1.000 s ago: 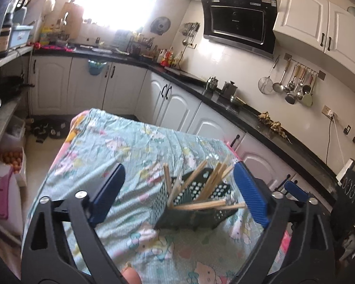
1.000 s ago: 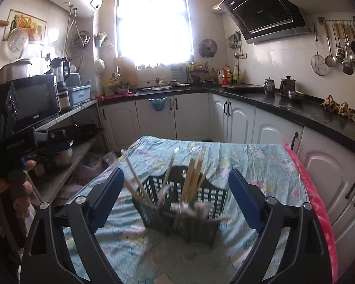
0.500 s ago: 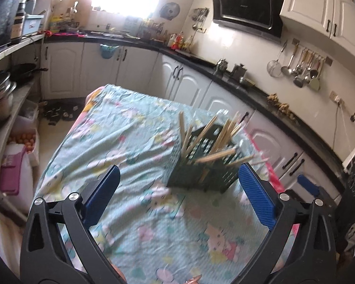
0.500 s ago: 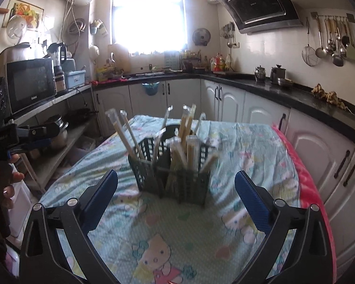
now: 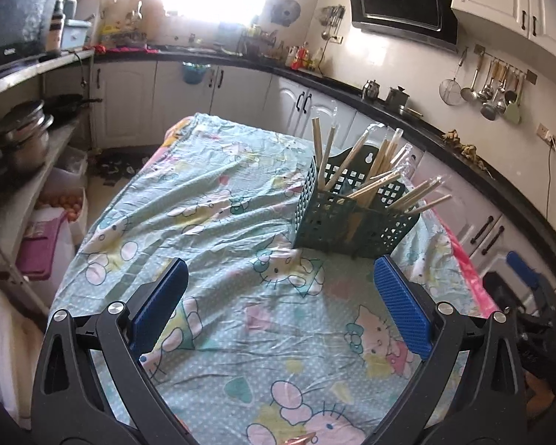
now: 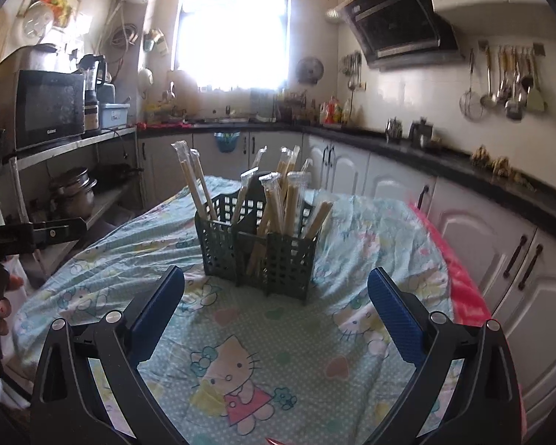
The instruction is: Organize utensils
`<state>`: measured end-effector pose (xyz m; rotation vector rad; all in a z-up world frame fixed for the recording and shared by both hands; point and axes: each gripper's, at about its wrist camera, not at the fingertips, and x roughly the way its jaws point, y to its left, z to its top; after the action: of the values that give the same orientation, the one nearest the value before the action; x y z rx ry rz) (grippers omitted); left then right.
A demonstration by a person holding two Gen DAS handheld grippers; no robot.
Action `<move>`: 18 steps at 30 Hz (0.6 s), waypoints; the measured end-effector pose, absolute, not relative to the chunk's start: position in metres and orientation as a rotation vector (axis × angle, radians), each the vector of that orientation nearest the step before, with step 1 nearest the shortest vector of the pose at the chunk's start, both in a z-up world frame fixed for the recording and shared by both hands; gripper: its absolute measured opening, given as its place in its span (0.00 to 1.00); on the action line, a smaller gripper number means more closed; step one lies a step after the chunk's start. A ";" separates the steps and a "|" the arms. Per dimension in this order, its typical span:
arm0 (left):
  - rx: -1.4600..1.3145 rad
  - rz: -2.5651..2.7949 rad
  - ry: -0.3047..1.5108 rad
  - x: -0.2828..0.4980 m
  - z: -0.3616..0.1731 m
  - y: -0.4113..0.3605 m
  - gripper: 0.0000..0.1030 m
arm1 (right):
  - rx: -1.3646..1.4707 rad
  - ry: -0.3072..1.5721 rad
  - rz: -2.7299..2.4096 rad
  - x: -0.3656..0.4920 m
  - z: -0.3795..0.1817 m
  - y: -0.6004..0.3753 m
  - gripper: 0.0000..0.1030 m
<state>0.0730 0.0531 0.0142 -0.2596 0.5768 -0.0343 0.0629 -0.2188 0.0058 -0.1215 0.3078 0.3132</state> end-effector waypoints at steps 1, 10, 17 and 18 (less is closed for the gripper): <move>-0.257 -0.034 0.564 0.071 0.013 0.050 0.90 | -0.116 0.281 0.294 0.059 0.005 -0.221 0.94; -0.217 -0.081 0.461 0.056 0.012 0.022 0.90 | -0.104 0.214 0.303 0.048 -0.004 -0.222 0.94; -0.198 -0.096 0.430 0.052 0.010 0.013 0.90 | -0.107 0.181 0.318 0.041 -0.002 -0.219 0.94; -0.198 -0.095 0.428 0.053 0.010 0.013 0.90 | -0.106 0.176 0.316 0.041 -0.002 -0.220 0.94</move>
<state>0.0525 0.0129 0.0101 -0.1978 0.4284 -0.0951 0.0406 -0.2196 -0.0018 -0.1057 0.1760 0.3162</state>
